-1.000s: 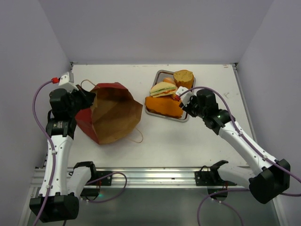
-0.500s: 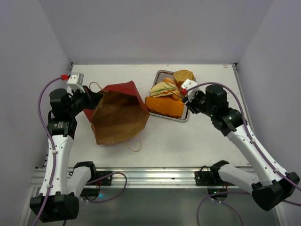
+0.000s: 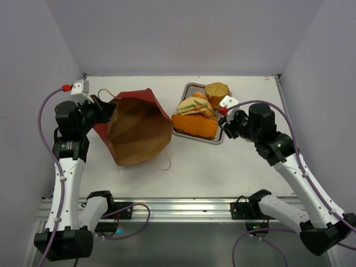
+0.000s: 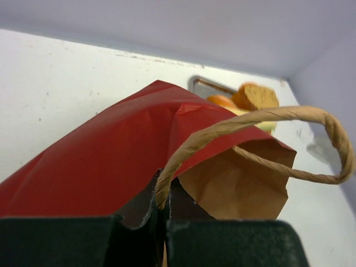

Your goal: Take the fake bread out of the paper bag

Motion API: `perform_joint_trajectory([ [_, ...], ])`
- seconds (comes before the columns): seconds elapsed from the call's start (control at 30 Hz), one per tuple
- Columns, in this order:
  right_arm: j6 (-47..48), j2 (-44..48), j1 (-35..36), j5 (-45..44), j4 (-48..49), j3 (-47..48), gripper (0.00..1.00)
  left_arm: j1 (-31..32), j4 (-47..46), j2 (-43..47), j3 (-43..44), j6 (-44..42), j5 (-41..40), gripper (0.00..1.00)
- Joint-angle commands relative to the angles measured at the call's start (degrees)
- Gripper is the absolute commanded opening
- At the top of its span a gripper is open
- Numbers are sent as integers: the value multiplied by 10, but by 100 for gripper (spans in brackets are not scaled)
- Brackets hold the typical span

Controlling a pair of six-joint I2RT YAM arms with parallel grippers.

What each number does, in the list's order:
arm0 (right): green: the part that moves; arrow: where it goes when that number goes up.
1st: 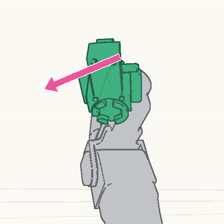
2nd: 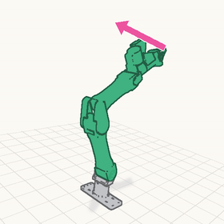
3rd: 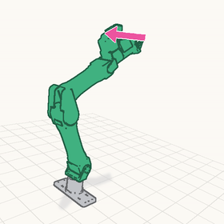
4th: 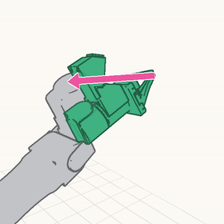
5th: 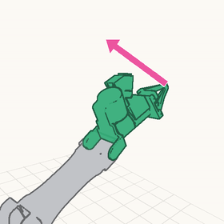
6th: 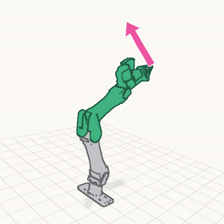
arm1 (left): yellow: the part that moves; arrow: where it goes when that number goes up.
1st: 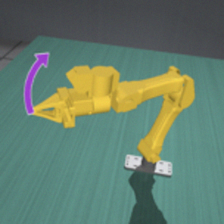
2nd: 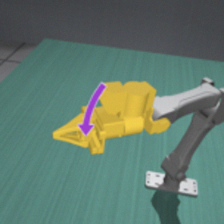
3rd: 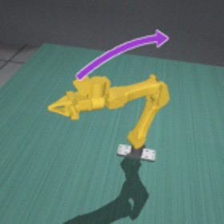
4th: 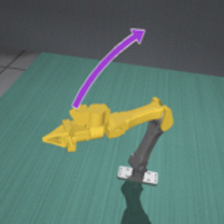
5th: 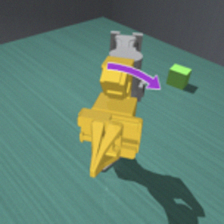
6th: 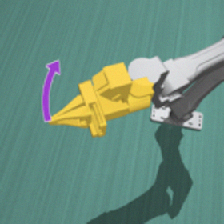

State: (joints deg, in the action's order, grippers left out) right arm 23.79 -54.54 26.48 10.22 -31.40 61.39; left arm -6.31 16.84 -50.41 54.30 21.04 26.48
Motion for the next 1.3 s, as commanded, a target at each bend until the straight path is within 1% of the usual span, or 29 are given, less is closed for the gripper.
perform_joint_trajectory([
  [0.0,-18,18,-6,13,9,8,37,-1,-15,-22,77,156,-148,0],
  [0.07,-23,20,-11,7,10,7,36,-3,4,-41,98,210,-167,0],
  [0.17,-41,19,-25,-1,10,10,36,-6,11,-91,127,282,-173,0],
  [0.2,-51,15,-37,0,9,12,36,-9,7,-124,140,305,-161,0],
  [0.27,-64,14,-50,3,8,16,35,-13,-7,-158,146,331,-142,0],
  [0.33,-80,9,-72,12,5,19,35,-22,-48,-201,144,363,-108,0],
  [0.53,-106,4,-135,52,-1,21,34,-70,-115,-309,151,421,-58,0],
  [0.67,-110,11,-153,57,-1,13,34,-94,-131,-382,178,420,-19,0],
  [0.7,-110,12,-157,58,-1,11,34,-99,-128,-404,191,418,-9,2],
  [0.73,-110,12,-163,54,-2,11,34,-100,-130,-411,193,415,-4,7],
  [0.77,-110,11,-165,53,-2,8,34,-102,-132,-417,194,415,4,18],
  [0.83,-112,8,-172,49,-2,8,34,-112,-145,-427,193,418,30,33],
  [0.87,-115,5,-177,43,-2,7,34,-115,-149,-428,193,417,37,45],
  [0.9,-117,1,-180,40,-2,6,34,-123,-153,-428,194,415,51,50],
  [0.93,-123,-6,-191,38,-2,6,34,-127,-158,-428,196,406,56,59],
  [0.97,-125,-12,-197,38,-2,4,34,-130,-158,-426,200,397,61,74],
  [1.03,-133,-30,-221,41,-3,2,33,-136,-158,-423,214,368,72,84],
  [1.07,-145,-37,-230,45,-3,1,33,-138,-155,-421,219,357,72,91],
  [1.17,-169,-69,-283,73,-2,0,33,-143,-149,-405,228,315,73,100],
  [1.2,-175,-78,-305,87,-2,0,32,-145,-146,-394,230,303,72,100],
  [1.27,-190,-112,-326,96,-2,1,32,-146,-124,-378,245,263,69,100],
])
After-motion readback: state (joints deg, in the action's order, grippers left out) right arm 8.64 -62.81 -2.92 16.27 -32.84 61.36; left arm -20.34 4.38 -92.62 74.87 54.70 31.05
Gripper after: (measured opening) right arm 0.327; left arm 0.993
